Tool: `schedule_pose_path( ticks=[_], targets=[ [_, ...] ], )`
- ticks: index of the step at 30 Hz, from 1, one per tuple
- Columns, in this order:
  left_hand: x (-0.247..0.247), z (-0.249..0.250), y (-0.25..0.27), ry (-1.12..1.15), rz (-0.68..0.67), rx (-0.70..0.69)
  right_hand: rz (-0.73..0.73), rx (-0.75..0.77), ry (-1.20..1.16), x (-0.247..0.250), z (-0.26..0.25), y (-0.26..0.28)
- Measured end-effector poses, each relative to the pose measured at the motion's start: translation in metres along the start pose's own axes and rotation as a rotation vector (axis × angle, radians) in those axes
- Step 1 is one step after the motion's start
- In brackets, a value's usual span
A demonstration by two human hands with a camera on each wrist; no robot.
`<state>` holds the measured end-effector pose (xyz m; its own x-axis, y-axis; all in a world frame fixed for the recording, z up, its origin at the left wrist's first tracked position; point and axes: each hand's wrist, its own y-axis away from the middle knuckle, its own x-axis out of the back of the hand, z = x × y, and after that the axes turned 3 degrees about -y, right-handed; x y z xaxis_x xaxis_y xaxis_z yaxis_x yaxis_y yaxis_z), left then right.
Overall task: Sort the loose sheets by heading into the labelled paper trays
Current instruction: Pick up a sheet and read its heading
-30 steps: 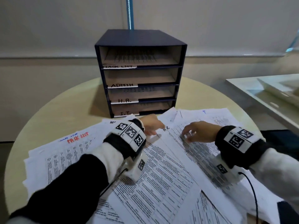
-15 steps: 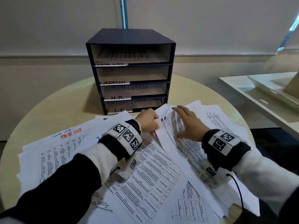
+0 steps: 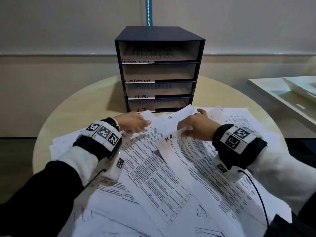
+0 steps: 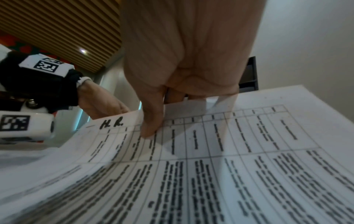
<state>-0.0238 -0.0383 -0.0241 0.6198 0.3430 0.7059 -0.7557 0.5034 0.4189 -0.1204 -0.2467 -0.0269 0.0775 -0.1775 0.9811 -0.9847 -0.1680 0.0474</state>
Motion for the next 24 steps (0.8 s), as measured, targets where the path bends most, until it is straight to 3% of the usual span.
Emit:
schedule_pose_path(
  ticks=[5,11,14,19,24],
  targets=[
    [0.01,-0.028,0.007,-0.314,0.115,0.199,-0.063,0.028,0.004,-0.017,-0.012,-0.006],
    [0.007,-0.038,0.009,-0.315,0.092,0.207,-0.069,0.022,0.059,-0.023,-0.017,-0.008],
    [0.002,-0.037,0.01,-0.315,0.122,0.134,-0.066,0.018,0.042,-0.026,-0.017,-0.007],
    [-0.002,-0.025,0.01,-0.252,0.125,-0.15,0.001,0.077,-0.022,-0.021,-0.019,-0.007],
    [-0.013,0.008,0.01,-0.29,0.092,-0.268,0.106,0.064,0.055,-0.009,-0.026,-0.012]
  ],
)
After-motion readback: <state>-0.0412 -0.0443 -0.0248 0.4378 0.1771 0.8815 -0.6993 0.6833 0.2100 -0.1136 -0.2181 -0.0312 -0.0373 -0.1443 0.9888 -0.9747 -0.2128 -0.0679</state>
